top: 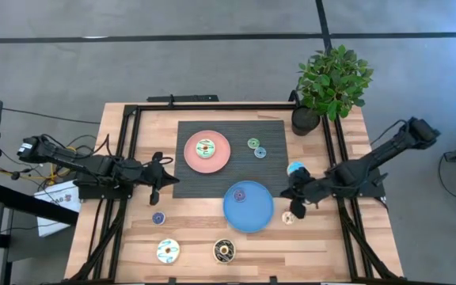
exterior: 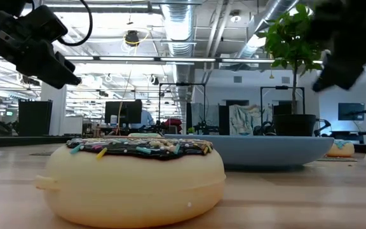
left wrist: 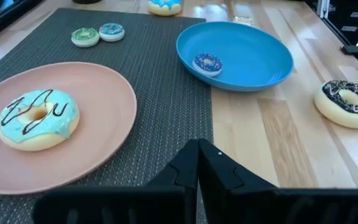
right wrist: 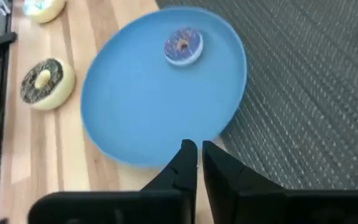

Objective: Pick & Place donuts
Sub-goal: Put the small blue donut into the blue plate

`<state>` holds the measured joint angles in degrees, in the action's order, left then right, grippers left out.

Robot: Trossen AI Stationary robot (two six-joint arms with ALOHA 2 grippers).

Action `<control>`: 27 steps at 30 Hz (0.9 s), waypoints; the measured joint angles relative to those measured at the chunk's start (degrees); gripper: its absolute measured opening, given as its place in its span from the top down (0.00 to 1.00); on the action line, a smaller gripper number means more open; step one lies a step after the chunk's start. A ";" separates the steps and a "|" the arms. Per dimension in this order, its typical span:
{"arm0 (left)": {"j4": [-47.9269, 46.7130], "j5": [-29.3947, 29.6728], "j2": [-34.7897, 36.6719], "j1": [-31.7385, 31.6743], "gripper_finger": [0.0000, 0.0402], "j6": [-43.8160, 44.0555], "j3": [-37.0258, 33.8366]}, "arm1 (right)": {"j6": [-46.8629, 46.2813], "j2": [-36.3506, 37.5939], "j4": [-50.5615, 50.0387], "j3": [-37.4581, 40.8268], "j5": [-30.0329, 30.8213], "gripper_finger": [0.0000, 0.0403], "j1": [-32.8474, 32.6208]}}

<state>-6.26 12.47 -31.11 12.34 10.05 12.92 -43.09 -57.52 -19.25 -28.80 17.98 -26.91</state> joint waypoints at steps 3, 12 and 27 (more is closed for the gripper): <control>0.67 0.00 0.02 0.02 1.00 -0.58 0.11 | -0.06 2.89 1.72 4.68 0.04 0.93 0.55; -0.71 1.73 0.00 0.00 0.91 4.57 0.12 | 0.02 2.70 3.23 6.04 8.95 0.95 2.78; -6.12 4.29 -0.96 0.04 0.53 8.27 0.96 | 0.04 -3.28 7.41 5.99 10.88 1.00 3.82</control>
<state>-12.38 16.76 -32.07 12.38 18.33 13.88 -43.05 -60.80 -11.84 -22.81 28.86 -23.09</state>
